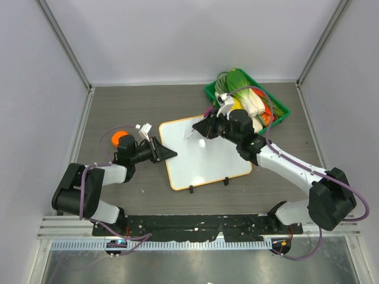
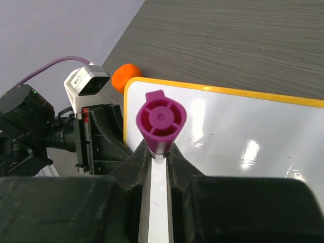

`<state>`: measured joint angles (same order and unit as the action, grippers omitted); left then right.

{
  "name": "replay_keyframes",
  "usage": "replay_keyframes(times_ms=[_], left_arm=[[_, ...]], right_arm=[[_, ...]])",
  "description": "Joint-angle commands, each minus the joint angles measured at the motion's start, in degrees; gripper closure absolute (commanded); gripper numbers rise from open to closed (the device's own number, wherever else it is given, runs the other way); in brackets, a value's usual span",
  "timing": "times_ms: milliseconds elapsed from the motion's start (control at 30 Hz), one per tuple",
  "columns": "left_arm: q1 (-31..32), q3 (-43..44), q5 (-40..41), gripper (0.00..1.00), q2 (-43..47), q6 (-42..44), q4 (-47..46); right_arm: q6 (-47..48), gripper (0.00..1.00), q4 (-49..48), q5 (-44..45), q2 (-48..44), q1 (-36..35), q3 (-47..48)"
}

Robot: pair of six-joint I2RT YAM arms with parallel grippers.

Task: Write a sentence on the whiteboard
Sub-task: Hold the whiteboard at the center of the board, then write a sentence on the whiteboard.

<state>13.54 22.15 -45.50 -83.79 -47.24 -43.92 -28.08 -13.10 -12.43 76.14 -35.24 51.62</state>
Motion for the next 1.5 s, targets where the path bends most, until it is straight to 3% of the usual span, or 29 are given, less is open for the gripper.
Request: replay_keyframes(times_ms=[0,167,367,833,1467], left_arm=[[0.08,-0.88,1.54,0.85,3.54,3.12,1.81],[0.08,-1.15,3.21,1.00,5.91,5.14,6.82],[0.08,-0.88,6.03,1.00,6.80,7.51,11.65],[0.08,0.43,12.09,1.00,4.16,11.65,20.27],[0.08,0.96,10.34,1.00,2.93,12.00,19.49]], right_arm=[[2.85,0.99,-4.74,6.09,1.38,-1.84,3.40],[3.90,0.99,-7.19,9.69,1.74,-3.25,4.11],[4.96,0.99,-12.38,15.06,-0.29,-4.66,1.30],[5.22,0.99,-13.97,16.03,2.61,-4.75,1.73],[5.66,0.99,-13.70,19.11,7.71,-5.97,2.53]])
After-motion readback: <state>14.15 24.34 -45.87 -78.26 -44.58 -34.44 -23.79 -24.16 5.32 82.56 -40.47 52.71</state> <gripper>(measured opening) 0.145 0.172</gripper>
